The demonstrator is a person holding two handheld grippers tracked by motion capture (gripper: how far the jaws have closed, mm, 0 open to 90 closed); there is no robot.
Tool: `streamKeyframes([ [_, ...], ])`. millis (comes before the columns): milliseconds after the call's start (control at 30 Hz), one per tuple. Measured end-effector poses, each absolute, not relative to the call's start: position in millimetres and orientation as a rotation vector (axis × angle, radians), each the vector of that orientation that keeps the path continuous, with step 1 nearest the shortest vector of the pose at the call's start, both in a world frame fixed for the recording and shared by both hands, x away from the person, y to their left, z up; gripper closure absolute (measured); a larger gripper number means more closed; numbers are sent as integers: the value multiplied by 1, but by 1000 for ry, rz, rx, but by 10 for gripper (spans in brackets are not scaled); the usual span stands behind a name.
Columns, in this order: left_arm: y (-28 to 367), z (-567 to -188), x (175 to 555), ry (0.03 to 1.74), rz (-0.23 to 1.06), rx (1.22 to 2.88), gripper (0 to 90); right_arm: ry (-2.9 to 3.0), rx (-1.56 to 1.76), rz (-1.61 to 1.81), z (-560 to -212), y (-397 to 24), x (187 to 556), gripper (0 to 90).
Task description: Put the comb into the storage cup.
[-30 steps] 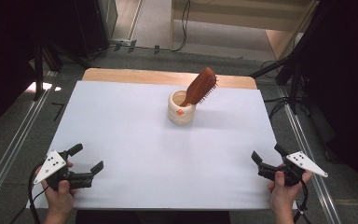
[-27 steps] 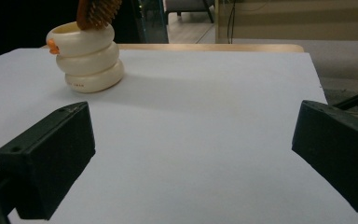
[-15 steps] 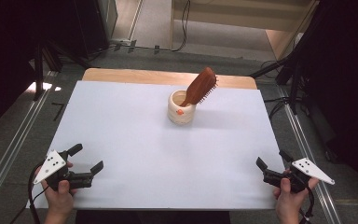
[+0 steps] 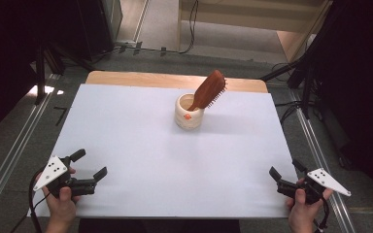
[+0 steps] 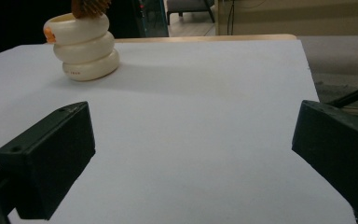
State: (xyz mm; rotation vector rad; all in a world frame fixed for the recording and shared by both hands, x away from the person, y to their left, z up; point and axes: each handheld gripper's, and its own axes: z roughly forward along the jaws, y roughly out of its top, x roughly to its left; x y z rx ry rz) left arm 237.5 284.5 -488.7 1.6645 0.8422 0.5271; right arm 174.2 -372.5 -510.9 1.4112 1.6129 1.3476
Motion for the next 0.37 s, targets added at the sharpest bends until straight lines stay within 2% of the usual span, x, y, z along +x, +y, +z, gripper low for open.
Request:
streamKeyframes([
  [367,284,-489,239,850,525,1666,0,1614,1414,1353,-513,-371,175,0],
])
